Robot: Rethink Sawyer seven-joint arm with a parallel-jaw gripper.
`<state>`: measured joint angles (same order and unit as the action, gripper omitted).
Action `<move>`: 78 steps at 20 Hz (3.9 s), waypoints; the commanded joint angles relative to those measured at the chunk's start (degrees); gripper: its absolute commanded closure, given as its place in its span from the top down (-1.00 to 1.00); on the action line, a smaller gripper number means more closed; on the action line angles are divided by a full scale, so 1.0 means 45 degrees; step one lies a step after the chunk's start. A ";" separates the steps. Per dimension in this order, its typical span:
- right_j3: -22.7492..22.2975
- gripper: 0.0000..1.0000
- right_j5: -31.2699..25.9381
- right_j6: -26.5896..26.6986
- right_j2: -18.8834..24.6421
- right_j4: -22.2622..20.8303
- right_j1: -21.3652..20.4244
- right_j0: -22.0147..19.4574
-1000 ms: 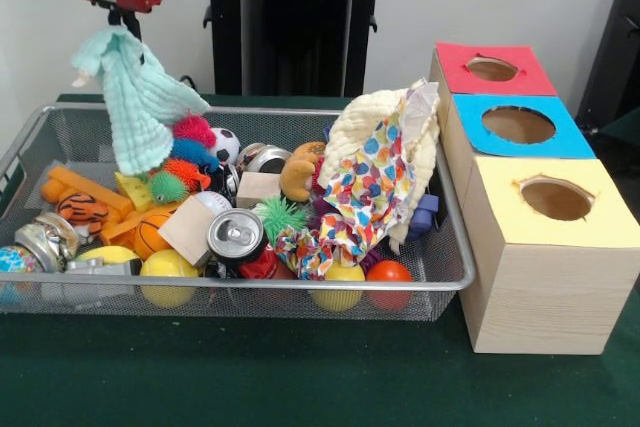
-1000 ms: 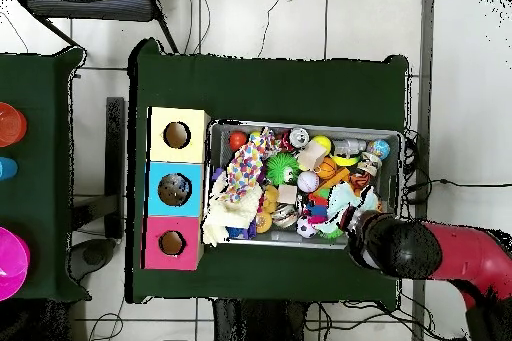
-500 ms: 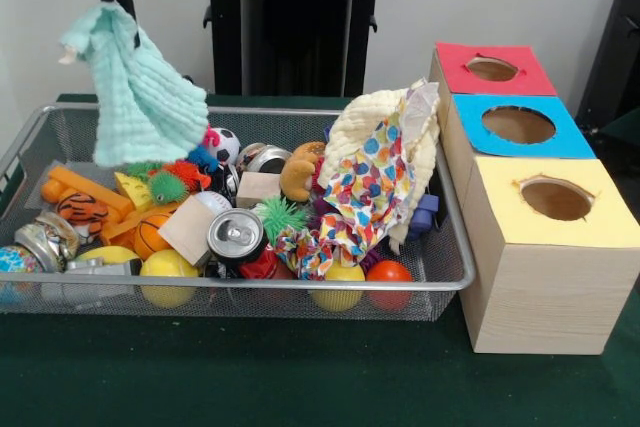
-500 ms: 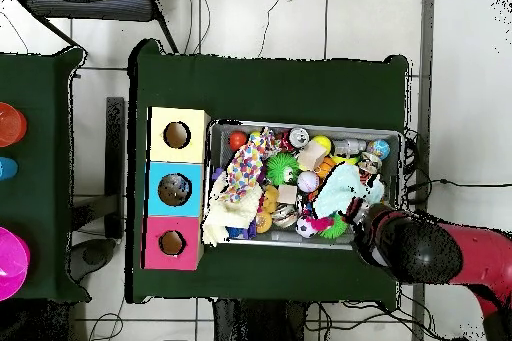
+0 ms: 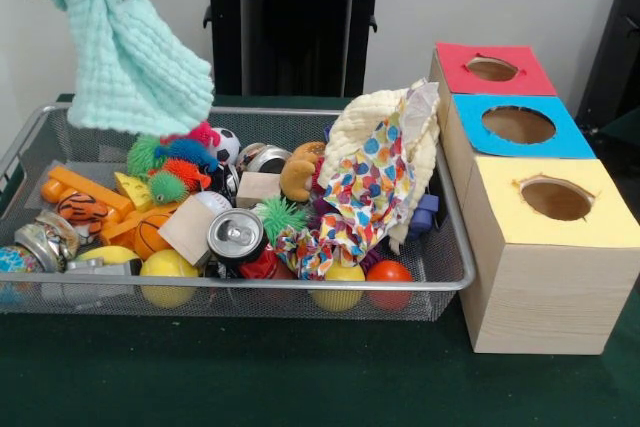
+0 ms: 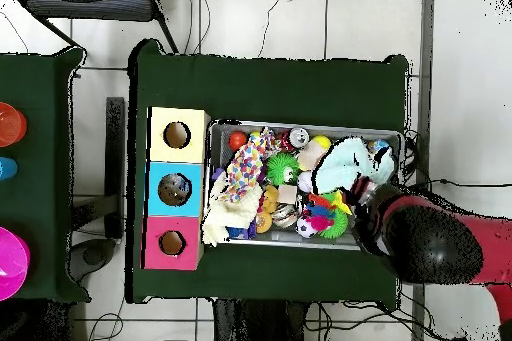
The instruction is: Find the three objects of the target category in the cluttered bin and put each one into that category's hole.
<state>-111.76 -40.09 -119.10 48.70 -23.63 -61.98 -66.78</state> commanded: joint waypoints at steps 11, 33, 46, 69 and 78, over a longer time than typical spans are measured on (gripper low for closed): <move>-0.0086 -1.00 0.0877 0.2610 0.0986 -0.0997 0.1069 0.0440; 0.1808 -1.00 -0.1460 0.1576 -0.2764 -0.6397 0.2344 0.2473; 0.2157 -1.00 -0.2003 0.1973 -0.4156 -0.6758 0.3904 0.2254; 0.1375 1.00 -0.1494 0.2661 -0.3458 -0.4607 0.3495 0.1895; 0.0265 1.00 -0.1271 0.2563 -0.1959 -0.1756 0.2102 0.0941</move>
<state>-105.32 -43.42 -119.10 33.37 -37.94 -48.04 -60.64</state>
